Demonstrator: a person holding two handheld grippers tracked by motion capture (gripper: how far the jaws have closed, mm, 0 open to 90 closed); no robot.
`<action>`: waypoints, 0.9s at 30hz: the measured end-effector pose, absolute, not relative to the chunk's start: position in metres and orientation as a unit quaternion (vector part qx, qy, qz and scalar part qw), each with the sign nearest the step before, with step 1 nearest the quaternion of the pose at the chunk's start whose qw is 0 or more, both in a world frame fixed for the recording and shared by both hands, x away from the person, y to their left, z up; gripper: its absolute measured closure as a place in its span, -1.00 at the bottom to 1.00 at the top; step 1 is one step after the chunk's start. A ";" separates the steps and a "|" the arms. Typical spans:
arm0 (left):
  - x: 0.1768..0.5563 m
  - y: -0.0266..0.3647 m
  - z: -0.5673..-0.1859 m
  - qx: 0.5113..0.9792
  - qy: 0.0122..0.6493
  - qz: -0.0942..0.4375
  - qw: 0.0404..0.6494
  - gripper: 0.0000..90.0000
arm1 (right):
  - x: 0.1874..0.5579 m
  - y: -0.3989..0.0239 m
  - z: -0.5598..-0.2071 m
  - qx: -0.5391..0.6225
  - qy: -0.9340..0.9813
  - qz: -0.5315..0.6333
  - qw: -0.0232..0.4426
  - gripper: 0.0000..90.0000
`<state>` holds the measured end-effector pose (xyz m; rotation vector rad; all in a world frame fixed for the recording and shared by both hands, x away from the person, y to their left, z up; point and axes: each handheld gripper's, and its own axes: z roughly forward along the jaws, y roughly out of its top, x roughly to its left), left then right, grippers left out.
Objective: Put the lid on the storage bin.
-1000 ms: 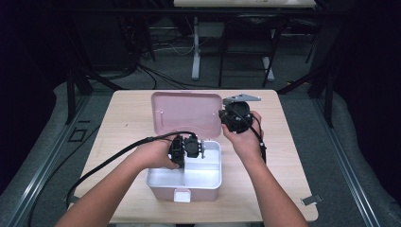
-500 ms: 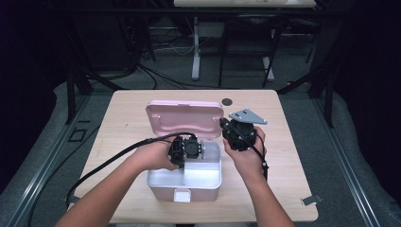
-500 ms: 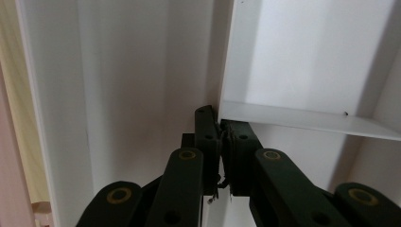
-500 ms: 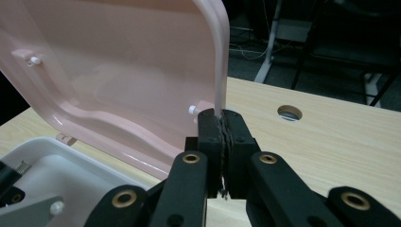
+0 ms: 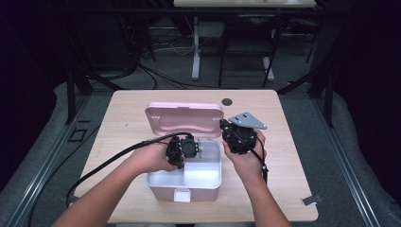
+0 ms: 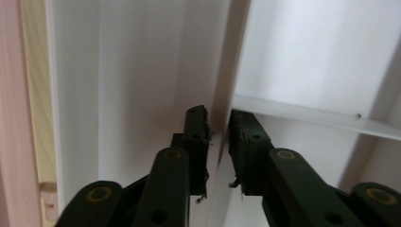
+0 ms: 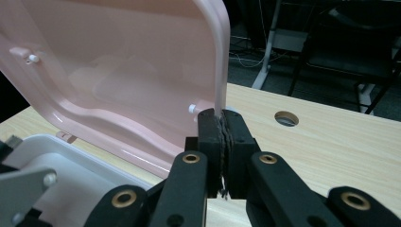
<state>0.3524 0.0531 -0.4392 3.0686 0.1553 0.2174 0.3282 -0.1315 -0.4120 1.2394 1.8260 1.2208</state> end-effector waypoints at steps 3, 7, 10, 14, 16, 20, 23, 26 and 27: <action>0.355 0.062 -0.435 0.994 0.076 0.052 0.061 0.66 | 0.328 -0.132 -0.412 0.468 0.689 0.463 0.302 0.95; 0.357 0.076 -0.428 0.990 0.098 0.046 0.093 0.61 | 0.329 -0.132 -0.412 0.468 0.689 0.464 0.303 0.95; 0.358 0.086 -0.425 0.985 0.114 0.042 0.122 0.57 | 0.329 -0.132 -0.413 0.467 0.688 0.466 0.303 0.95; 0.356 0.097 -0.420 0.980 0.125 0.054 0.146 0.57 | 0.328 -0.132 -0.412 0.467 0.687 0.467 0.302 0.95; 0.355 0.102 -0.416 0.977 0.130 0.051 0.161 0.57 | 0.328 -0.132 -0.413 0.467 0.687 0.467 0.302 0.95; 0.353 0.115 -0.412 0.968 0.150 0.063 0.189 0.55 | 0.328 -0.132 -0.413 0.466 0.688 0.468 0.301 0.95; 0.353 0.125 -0.409 0.961 0.165 0.062 0.214 0.55 | 0.327 -0.133 -0.412 0.466 0.689 0.467 0.299 0.95; 0.351 0.133 -0.408 0.955 0.179 0.072 0.225 0.55 | 0.327 -0.133 -0.412 0.466 0.690 0.467 0.299 0.95; 0.351 0.137 -0.408 0.952 0.185 0.074 0.233 0.55 | 0.327 -0.133 -0.412 0.466 0.690 0.467 0.299 0.95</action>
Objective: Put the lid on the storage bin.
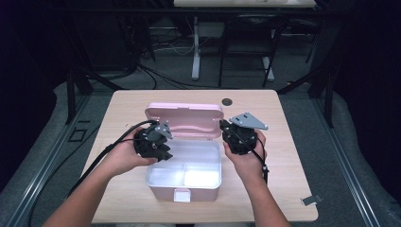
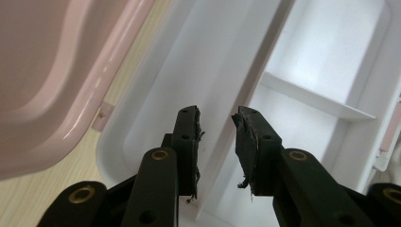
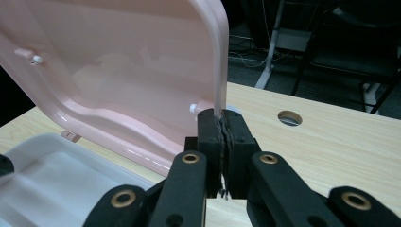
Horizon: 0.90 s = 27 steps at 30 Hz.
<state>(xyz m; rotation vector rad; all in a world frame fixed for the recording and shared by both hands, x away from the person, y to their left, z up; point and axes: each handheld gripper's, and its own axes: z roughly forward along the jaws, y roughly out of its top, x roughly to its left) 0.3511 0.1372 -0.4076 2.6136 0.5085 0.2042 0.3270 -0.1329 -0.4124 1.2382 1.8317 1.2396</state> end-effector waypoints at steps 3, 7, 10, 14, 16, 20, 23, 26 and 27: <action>0.351 0.146 -0.407 0.944 0.199 0.082 0.249 0.55 | 0.327 -0.133 -0.412 0.466 0.690 0.467 0.299 0.95; 0.348 0.158 -0.407 0.933 0.216 0.093 0.273 0.52 | 0.326 -0.133 -0.412 0.466 0.690 0.468 0.298 0.94; 0.343 0.167 -0.407 0.917 0.234 0.114 0.303 0.45 | 0.326 -0.133 -0.413 0.466 0.689 0.468 0.297 0.94; 0.337 0.176 -0.407 0.892 0.258 0.144 0.341 0.36 | 0.326 -0.133 -0.413 0.466 0.689 0.469 0.297 0.94; 0.334 0.182 -0.407 0.877 0.270 0.149 0.368 0.33 | 0.326 -0.133 -0.413 0.467 0.689 0.469 0.297 0.94; 0.331 0.193 -0.409 0.853 0.289 0.162 0.403 0.29 | 0.326 -0.133 -0.413 0.467 0.689 0.468 0.297 0.94; 0.331 0.198 -0.409 0.838 0.303 0.180 0.416 0.23 | 0.326 -0.133 -0.413 0.467 0.689 0.469 0.296 0.94; 0.331 0.203 -0.407 0.819 0.319 0.194 0.436 0.21 | 0.325 -0.133 -0.413 0.467 0.689 0.469 0.297 0.94; 0.331 0.205 -0.406 0.812 0.324 0.198 0.444 0.21 | 0.325 -0.133 -0.413 0.468 0.689 0.468 0.296 0.94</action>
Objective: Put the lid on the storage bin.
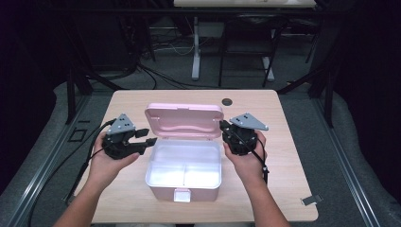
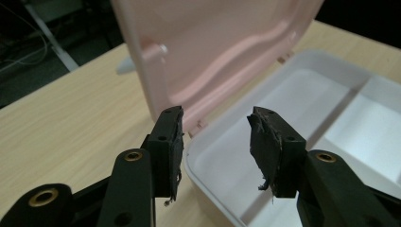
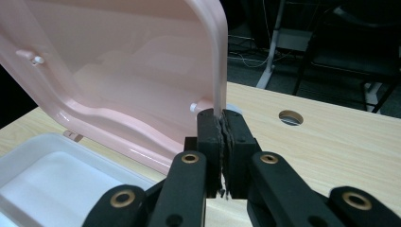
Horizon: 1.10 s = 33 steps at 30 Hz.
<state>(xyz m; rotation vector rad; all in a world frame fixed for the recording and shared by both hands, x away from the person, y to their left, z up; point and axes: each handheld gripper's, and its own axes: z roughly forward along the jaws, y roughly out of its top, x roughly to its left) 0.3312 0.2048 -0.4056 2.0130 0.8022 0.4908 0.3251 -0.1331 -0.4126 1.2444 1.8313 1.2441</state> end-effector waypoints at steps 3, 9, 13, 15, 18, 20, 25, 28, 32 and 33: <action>0.332 0.210 -0.400 0.792 0.336 0.211 0.465 0.22 | 0.325 -0.133 -0.413 0.468 0.689 0.468 0.296 0.94; 0.333 0.214 -0.389 0.764 0.349 0.244 0.485 0.32 | 0.325 -0.133 -0.413 0.468 0.688 0.469 0.296 0.94; 0.335 0.214 -0.385 0.751 0.356 0.267 0.487 0.33 | 0.325 -0.133 -0.413 0.468 0.687 0.470 0.297 0.94; 0.336 0.213 -0.382 0.747 0.355 0.271 0.492 0.32 | 0.325 -0.133 -0.413 0.468 0.687 0.470 0.296 0.94; 0.339 0.211 -0.379 0.741 0.355 0.282 0.495 0.33 | 0.325 -0.133 -0.413 0.467 0.687 0.471 0.296 0.94; 0.341 0.210 -0.378 0.738 0.352 0.281 0.502 0.41 | 0.324 -0.133 -0.413 0.467 0.686 0.472 0.297 0.94; 0.346 0.208 -0.379 0.726 0.355 0.287 0.514 0.53 | 0.324 -0.133 -0.413 0.467 0.686 0.472 0.296 0.94; 0.347 0.206 -0.381 0.723 0.356 0.284 0.520 0.61 | 0.324 -0.134 -0.413 0.468 0.687 0.472 0.295 0.93; 0.348 0.204 -0.381 0.721 0.355 0.283 0.524 0.71 | 0.324 -0.134 -0.413 0.466 0.687 0.474 0.293 0.93; 0.348 0.204 -0.381 0.721 0.354 0.280 0.526 0.73 | 0.324 -0.134 -0.413 0.467 0.687 0.474 0.293 0.93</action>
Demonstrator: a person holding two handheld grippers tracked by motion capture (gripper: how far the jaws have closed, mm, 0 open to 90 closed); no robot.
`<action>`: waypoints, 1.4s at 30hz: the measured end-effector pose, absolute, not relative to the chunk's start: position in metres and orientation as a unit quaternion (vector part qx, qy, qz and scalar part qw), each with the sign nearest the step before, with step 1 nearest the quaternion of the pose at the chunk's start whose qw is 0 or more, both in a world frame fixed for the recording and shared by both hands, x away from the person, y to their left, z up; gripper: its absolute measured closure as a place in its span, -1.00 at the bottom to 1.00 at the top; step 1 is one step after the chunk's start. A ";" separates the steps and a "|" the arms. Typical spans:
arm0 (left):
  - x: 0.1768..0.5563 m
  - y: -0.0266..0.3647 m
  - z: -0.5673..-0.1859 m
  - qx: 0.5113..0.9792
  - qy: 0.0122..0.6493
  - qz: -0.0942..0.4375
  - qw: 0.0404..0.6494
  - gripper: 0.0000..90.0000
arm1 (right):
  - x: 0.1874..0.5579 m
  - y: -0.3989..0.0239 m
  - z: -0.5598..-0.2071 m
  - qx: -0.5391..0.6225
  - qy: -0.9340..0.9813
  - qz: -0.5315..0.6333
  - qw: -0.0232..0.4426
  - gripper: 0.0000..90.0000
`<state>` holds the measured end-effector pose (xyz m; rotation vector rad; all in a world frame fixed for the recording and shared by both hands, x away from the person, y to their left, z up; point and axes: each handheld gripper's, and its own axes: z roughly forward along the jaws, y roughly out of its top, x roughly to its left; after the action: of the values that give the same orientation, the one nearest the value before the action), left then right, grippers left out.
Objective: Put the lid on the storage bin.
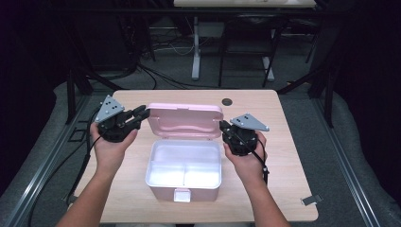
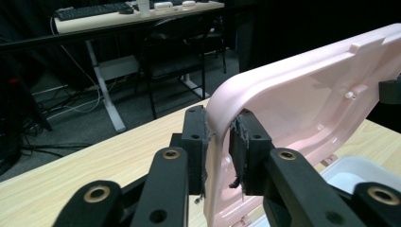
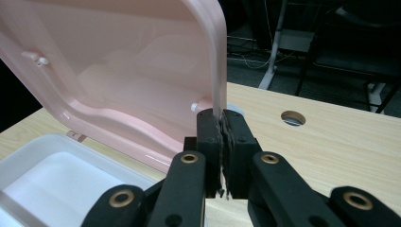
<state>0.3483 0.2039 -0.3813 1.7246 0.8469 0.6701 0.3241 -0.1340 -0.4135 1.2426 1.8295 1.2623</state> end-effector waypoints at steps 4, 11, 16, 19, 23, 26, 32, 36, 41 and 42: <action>0.346 0.203 -0.381 0.723 0.351 0.290 0.519 0.80 | 0.324 -0.134 -0.413 0.468 0.687 0.474 0.292 0.92; 0.342 0.203 -0.380 0.726 0.346 0.294 0.517 0.83 | 0.324 -0.136 -0.411 0.464 0.683 0.485 0.289 0.86; 0.338 0.204 -0.379 0.729 0.343 0.292 0.515 0.83 | 0.323 -0.136 -0.404 0.457 0.678 0.495 0.292 0.83; 0.336 0.204 -0.379 0.730 0.342 0.291 0.515 0.82 | 0.321 -0.137 -0.400 0.456 0.674 0.503 0.292 0.82; 0.333 0.206 -0.380 0.731 0.339 0.283 0.520 0.81 | 0.321 -0.139 -0.396 0.458 0.670 0.511 0.282 0.81; 0.331 0.207 -0.379 0.733 0.335 0.283 0.520 0.80 | 0.320 -0.140 -0.393 0.456 0.669 0.519 0.273 0.79; 0.327 0.207 -0.379 0.735 0.332 0.281 0.521 0.77 | 0.315 -0.139 -0.385 0.451 0.672 0.516 0.282 0.78; 0.326 0.208 -0.379 0.735 0.331 0.280 0.521 0.77 | 0.314 -0.139 -0.385 0.450 0.671 0.517 0.282 0.77; 0.325 0.208 -0.379 0.734 0.330 0.278 0.524 0.75 | 0.311 -0.140 -0.383 0.446 0.672 0.521 0.279 0.74; 0.324 0.208 -0.379 0.736 0.330 0.278 0.522 0.75 | 0.310 -0.140 -0.383 0.445 0.673 0.521 0.279 0.73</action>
<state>0.3243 0.2081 -0.3787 1.7632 0.7902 0.6662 0.3102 -0.1396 -0.3832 1.1926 1.8037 1.3985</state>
